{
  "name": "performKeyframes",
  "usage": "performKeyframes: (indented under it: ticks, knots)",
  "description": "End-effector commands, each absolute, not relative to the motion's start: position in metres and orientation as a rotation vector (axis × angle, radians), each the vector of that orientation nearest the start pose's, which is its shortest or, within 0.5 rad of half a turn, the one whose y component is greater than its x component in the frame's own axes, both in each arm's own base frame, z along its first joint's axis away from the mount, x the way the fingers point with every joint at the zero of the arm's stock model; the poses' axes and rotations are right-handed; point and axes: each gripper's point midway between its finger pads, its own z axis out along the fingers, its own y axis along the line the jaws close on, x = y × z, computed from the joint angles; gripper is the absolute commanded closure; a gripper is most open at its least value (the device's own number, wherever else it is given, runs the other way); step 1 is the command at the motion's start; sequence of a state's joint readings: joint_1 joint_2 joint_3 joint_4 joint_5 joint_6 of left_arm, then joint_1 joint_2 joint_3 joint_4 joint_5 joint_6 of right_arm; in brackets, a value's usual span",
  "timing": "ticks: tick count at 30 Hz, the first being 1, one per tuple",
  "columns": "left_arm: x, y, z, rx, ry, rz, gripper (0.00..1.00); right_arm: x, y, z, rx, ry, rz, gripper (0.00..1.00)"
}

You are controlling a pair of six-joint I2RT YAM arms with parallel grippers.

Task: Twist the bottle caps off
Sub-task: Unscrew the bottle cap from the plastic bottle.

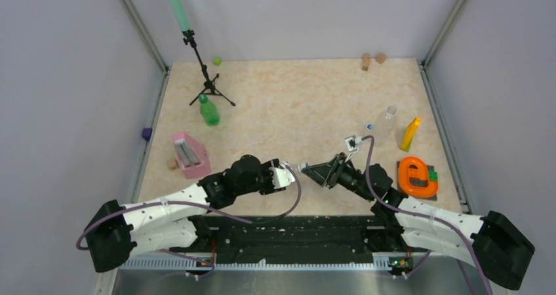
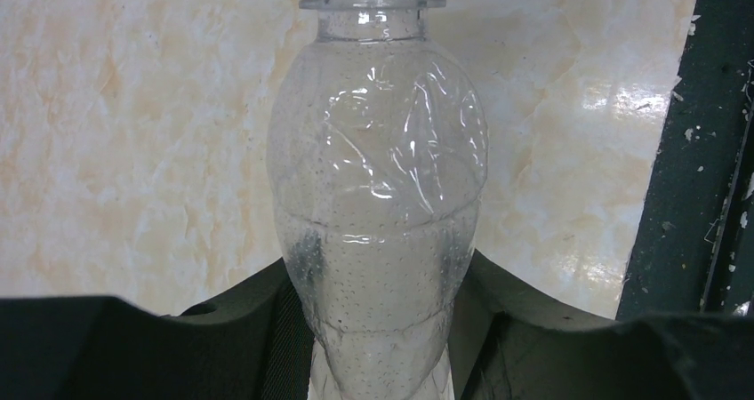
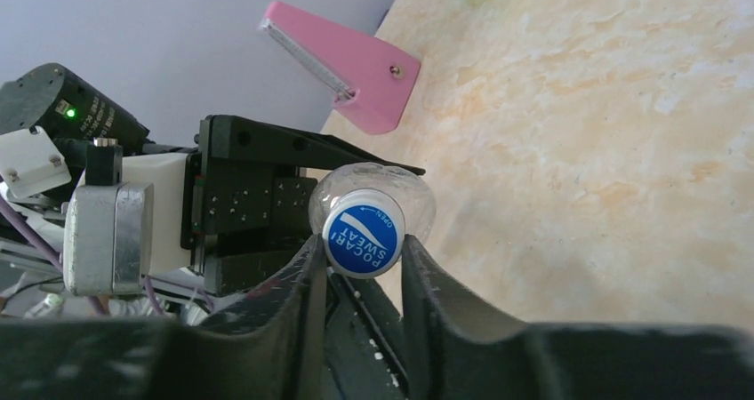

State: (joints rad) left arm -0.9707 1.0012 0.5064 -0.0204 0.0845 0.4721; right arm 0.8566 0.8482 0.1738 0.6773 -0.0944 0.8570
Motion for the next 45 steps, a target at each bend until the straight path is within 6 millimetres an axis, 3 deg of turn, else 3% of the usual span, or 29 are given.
performKeyframes:
  ticks: [1,8,12,17,24,31,37,45]
  knots:
    - [0.189,-0.27,0.13,1.399,1.494,-0.392,1.0,0.175,0.28,0.211,-0.118,1.655,1.43,0.78]
    - [0.179,-0.271,0.137,1.353,1.556,-0.484,1.0,0.169,0.279,0.205,-0.208,1.645,1.395,0.91]
    - [0.165,-0.282,0.151,1.357,1.533,-0.661,1.0,0.165,0.277,0.203,-0.256,1.629,1.374,0.96]
    - [0.156,-0.281,0.159,1.338,1.53,-0.902,1.0,0.157,0.273,0.202,-0.315,1.592,1.368,0.99]
    - [0.143,-0.286,0.158,1.402,1.554,-1.074,1.0,0.159,0.269,0.198,-0.312,1.589,1.344,1.0]
    - [0.143,-0.285,0.159,1.371,1.597,-1.217,1.0,0.159,0.27,0.197,-0.317,1.589,1.347,1.0]
    - [0.146,-0.279,0.166,1.335,1.583,-1.2,1.0,0.16,0.27,0.196,-0.304,1.593,1.343,1.0]
    - [0.159,-0.272,0.16,1.272,1.655,-1.097,1.0,0.167,0.261,0.198,-0.226,1.61,1.309,1.0]
